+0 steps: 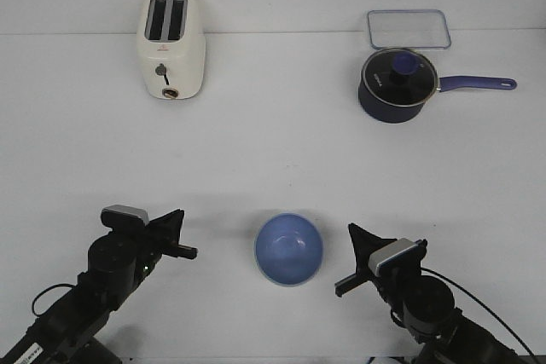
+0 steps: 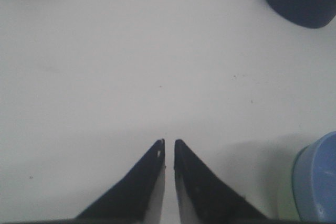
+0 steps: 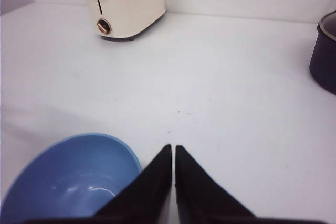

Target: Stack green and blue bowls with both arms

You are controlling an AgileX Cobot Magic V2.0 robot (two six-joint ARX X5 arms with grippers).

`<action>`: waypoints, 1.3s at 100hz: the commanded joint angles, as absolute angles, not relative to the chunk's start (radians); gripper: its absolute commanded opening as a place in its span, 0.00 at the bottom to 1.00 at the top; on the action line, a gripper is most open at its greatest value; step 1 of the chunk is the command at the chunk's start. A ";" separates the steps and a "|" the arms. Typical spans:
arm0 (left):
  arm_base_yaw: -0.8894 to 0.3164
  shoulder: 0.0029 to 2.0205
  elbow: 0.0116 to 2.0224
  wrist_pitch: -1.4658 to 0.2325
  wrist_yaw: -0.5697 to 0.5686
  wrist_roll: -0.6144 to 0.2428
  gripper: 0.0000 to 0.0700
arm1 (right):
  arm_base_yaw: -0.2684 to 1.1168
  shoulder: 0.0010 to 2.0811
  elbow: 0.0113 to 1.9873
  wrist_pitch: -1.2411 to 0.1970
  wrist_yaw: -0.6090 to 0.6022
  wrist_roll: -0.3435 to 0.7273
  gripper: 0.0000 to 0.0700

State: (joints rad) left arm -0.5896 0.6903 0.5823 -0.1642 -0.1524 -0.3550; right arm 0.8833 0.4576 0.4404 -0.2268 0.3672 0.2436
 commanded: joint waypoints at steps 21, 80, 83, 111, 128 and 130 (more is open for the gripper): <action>-0.597 0.678 0.595 -0.071 -0.153 -0.356 0.02 | 0.893 0.458 0.445 -0.216 0.367 0.261 0.02; -0.150 0.214 0.194 0.112 -0.149 -0.087 0.02 | 0.893 0.458 0.445 -0.216 0.367 0.261 0.02; -0.124 0.184 0.165 0.110 -0.149 -0.088 0.02 | 0.893 0.458 0.445 -0.216 0.367 0.261 0.02; -0.051 0.031 0.034 0.106 -0.149 -0.069 0.02 | 0.893 0.458 0.445 -0.216 0.367 0.261 0.02; -0.052 0.003 0.014 0.078 -0.150 -0.060 0.02 | 0.893 0.458 0.445 -0.216 0.367 0.261 0.02; -0.051 0.003 0.014 0.075 -0.150 -0.060 0.02 | 0.893 0.458 0.445 -0.215 0.367 0.261 0.02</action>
State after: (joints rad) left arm -0.0525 0.0048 0.0341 0.0811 -0.1516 -0.0788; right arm 0.8833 0.4576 0.4404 -0.2268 0.3672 0.2443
